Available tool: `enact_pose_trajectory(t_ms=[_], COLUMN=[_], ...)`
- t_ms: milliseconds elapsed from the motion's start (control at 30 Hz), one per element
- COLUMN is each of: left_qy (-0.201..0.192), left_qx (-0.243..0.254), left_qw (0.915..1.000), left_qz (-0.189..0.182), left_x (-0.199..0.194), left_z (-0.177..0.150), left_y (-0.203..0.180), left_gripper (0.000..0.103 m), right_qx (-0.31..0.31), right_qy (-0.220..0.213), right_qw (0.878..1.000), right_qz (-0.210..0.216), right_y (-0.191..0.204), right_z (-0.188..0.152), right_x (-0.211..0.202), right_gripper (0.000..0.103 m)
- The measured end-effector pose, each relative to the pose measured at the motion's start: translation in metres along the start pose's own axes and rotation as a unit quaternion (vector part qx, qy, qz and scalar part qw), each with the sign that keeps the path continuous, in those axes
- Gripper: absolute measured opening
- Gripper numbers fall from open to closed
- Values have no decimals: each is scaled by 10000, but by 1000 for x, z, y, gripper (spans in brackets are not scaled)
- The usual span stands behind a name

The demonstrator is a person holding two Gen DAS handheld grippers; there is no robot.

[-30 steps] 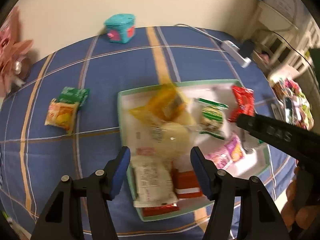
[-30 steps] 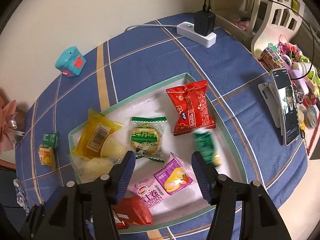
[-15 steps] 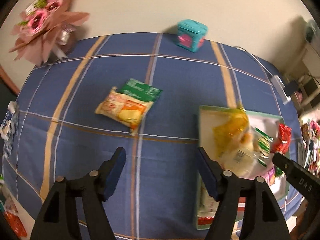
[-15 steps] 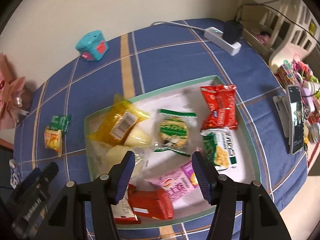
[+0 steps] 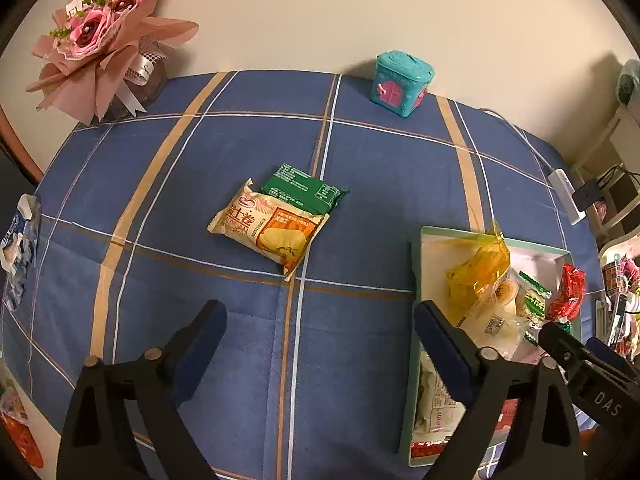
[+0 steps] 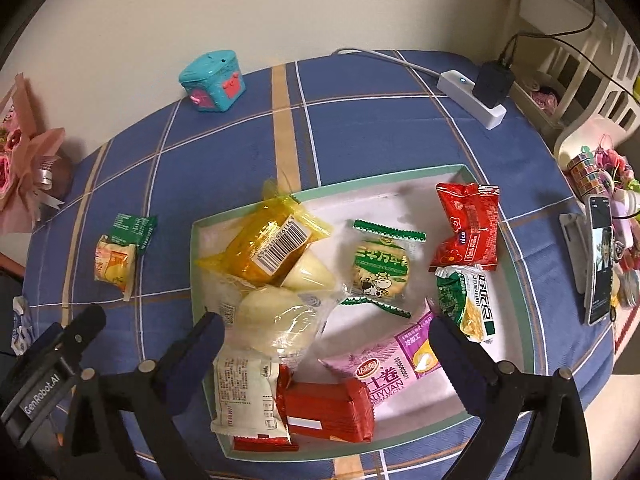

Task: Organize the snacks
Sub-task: 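Move the left tool to the yellow Swiss roll packet while the right moves to the green biscuit packet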

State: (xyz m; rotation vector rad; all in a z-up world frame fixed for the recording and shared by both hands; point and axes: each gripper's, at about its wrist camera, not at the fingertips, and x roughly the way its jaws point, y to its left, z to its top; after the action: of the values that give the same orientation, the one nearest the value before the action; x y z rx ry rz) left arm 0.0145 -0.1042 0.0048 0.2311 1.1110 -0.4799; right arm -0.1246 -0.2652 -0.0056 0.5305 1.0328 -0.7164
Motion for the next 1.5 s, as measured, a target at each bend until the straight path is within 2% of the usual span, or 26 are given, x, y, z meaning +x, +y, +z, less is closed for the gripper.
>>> enact_pose_trajectory(t_ms=[600,967,1233,1500], left_qy=[-297,-38,99,146], left_qx=[-130,-477,-764,-1046], left_qw=[9995,9986,9968,9943], left_qz=[52,203,229,133], left_x=[1,16,27,36], left_z=[7,10,13,19], left_y=[12,46,68,83], left_gripper=[101,101,101,101], right_qx=[-348,-364,-867,-1044], right_qy=[-391,-417,-472,-450], right_qw=[9984,9975,9939,9923], right_qz=[221,448,482,497], right_y=[25,51,79,98], right_z=[1,2,1,4], right_x=[-7,3,11,18], right_gripper=[103,103,103,103])
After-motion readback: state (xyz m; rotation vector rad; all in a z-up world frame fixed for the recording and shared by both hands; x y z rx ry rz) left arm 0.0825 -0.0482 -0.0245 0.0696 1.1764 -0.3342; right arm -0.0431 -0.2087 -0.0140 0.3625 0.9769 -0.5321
